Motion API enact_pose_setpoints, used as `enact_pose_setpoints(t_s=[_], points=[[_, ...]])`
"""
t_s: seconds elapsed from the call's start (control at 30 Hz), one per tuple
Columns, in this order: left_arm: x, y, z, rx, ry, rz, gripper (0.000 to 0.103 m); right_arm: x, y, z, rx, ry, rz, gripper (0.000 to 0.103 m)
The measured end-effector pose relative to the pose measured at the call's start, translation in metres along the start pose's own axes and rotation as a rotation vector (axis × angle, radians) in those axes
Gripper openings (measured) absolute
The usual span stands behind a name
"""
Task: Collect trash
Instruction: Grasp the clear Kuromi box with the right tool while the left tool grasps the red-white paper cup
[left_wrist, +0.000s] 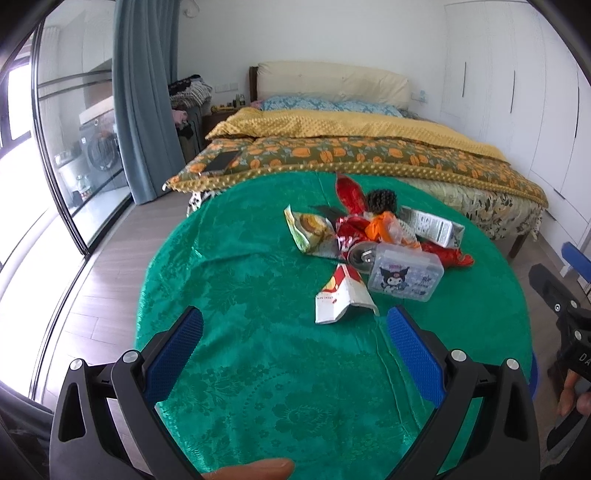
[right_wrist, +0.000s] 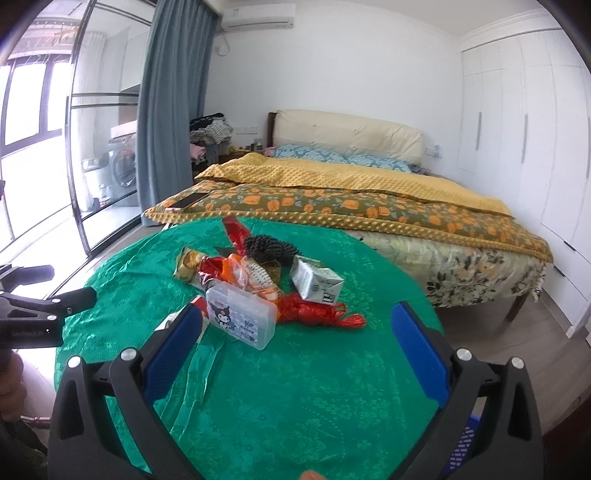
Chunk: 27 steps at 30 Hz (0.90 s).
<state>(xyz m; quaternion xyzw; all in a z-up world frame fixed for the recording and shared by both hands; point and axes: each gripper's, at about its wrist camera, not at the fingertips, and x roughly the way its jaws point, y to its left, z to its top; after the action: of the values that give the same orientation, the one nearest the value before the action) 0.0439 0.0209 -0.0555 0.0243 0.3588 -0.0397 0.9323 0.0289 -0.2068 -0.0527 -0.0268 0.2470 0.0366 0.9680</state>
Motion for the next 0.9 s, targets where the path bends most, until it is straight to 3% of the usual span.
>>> enact_pose_setpoints(t_s=[0.13,0.27,0.37,0.57,0.7,0.9], points=[[0.026,-0.003,-0.004,-0.014,0.041,-0.04,0.099,0.037,-0.007,-0.007,-0.016,0.063,0.126,0.098],[0.042,-0.004,-0.008,-0.008,0.063,-0.082,0.099,0.09,-0.011,-0.011,-0.044,0.196,0.281,0.097],[0.048,-0.006,-0.012,0.017,0.07,-0.099,0.099,0.12,-0.008,-0.012,-0.065,0.25,0.365,0.082],[0.057,-0.005,-0.022,0.038,0.094,-0.106,0.099,0.162,0.009,-0.006,-0.137,0.325,0.446,0.07],[0.061,0.002,-0.023,0.011,0.116,-0.113,0.099,0.171,0.02,-0.006,-0.185,0.363,0.473,0.044],[0.072,0.008,-0.024,-0.03,0.15,-0.162,0.099,0.146,0.018,-0.011,-0.131,0.364,0.49,0.039]])
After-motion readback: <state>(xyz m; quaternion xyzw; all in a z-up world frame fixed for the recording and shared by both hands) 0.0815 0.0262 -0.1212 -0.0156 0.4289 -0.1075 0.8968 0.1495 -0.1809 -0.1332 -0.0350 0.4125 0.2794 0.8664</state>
